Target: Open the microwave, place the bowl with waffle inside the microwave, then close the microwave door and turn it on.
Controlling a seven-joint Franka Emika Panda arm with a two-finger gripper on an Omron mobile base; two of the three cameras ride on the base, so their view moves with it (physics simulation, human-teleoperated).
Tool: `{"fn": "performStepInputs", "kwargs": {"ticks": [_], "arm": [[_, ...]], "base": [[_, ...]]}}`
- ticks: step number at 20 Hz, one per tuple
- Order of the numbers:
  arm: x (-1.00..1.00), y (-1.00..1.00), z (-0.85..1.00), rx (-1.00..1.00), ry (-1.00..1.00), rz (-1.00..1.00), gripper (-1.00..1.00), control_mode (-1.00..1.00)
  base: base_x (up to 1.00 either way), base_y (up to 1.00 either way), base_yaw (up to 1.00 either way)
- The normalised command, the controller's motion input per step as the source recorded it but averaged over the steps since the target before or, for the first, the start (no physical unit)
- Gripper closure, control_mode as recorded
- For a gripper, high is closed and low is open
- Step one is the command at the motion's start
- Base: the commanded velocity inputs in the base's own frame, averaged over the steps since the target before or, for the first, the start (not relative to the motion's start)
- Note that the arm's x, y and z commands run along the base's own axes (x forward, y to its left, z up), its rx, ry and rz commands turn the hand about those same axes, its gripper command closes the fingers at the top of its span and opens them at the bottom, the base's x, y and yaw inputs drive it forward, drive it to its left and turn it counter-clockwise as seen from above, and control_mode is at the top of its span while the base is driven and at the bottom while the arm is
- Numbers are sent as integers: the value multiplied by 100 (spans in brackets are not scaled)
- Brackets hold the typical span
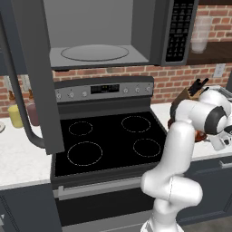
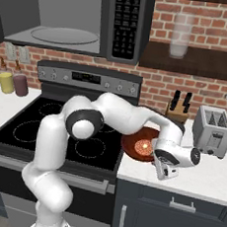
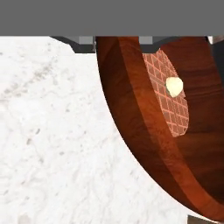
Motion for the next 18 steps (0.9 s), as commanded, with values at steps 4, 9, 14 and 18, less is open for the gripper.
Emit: {"fn": "performStepInputs", "kwargs": {"ticks": [4, 9, 14, 18], "arm": [[-85, 30, 98, -2, -6, -2, 100, -100], [-100, 70, 100, 0, -15, 0, 100, -100], [-95, 99, 99, 0, -13, 0, 100, -100], [-50, 100, 100, 0, -12, 1, 100, -100]], "base": [[0, 0, 0], [0, 0, 0], [0, 0, 0], [0, 0, 0]]}}
